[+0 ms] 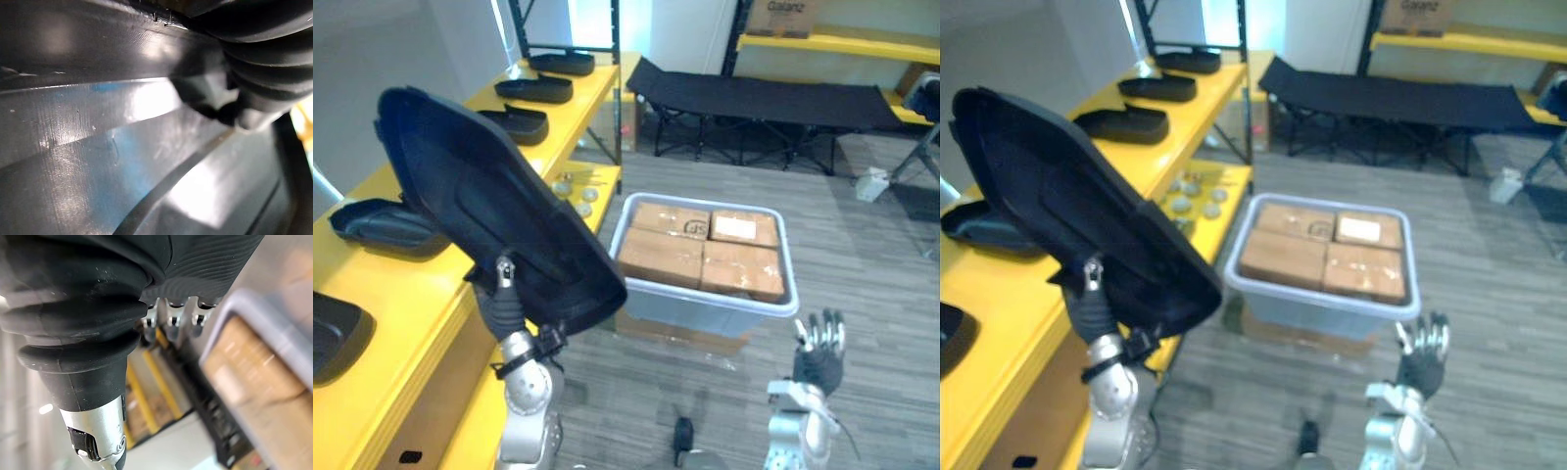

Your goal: Walk over and take plastic housings, then place them on the shelf

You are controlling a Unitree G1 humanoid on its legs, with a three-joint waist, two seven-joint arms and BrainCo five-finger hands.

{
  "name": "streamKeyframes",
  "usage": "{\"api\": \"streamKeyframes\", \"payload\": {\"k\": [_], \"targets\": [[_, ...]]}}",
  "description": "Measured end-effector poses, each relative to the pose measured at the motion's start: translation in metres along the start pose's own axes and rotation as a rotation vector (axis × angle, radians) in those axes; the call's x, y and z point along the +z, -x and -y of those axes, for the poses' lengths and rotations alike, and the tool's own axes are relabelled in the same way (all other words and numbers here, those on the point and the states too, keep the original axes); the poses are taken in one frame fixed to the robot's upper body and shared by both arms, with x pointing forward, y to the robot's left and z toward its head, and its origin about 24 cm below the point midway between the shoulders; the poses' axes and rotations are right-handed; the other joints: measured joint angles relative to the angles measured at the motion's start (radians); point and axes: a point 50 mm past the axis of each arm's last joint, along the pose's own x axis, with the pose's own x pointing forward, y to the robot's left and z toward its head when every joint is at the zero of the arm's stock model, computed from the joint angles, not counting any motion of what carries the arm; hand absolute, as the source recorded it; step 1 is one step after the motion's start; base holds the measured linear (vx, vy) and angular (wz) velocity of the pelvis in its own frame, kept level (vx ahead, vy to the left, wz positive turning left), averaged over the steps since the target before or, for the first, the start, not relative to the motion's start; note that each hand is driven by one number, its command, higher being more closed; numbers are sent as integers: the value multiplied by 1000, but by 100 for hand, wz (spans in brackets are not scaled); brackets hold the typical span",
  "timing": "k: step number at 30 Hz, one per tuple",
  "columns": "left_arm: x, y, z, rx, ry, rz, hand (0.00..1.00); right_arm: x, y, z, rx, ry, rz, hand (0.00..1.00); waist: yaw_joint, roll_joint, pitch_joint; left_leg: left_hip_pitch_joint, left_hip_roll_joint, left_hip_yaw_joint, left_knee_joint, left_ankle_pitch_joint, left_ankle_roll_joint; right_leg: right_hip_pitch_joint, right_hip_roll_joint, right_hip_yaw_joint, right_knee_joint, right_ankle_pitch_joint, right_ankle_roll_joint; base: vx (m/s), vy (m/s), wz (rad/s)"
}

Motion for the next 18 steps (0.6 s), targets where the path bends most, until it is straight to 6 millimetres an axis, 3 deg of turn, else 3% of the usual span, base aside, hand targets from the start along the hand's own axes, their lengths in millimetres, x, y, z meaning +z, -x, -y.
{"api": "streamKeyframes", "payload": {"k": [4, 7, 10, 13, 14, 18], "targets": [[1, -1, -4, 21, -10, 12, 100, 2, -3, -9, 98, -15, 18, 0, 3, 1, 0, 14, -5, -3, -2, -1, 2, 16, 0, -2, -2, -4, -1, -31, 6, 2], [5, -5, -11, 87, -34, 43, 100, 4, -10, -26, 198, -17, 26, 0, 11, 2, 0, 8, -11, -13, -4, -1, 6, 17, -6, -10, -9, -15, 6, -70, 1, 14], [24, -10, -26, 202, -90, 149, 100, 4, -16, -52, 331, 72, 51, 0, 22, 7, 0, -17, -15, -76, -31, 17, 22, 24, -23, -88, 0, -45, 0, 2, -20, 60], [46, -7, -52, 331, -155, 230, 100, 5, -21, -73, 407, 74, 64, 0, 66, 21, 0, -21, -26, -178, -35, 36, 7, 75, -35, -180, 0, -29, 15, 90, -15, 99], [54, -4, -66, 389, -190, 257, 100, 8, -25, -84, 445, 77, 78, 0, 93, 24, -2, -21, -26, -205, -36, 40, 6, 87, -36, -206, 0, -30, 16, 79, 0, 60], [70, 7, -104, 526, -322, 299, 100, 9, -34, -114, 553, 116, 87, 0, 163, 17, 0, -23, -38, -293, -40, 48, 12, 137, -47, -286, -1, -31, 16, 58, 31, 64]]}}
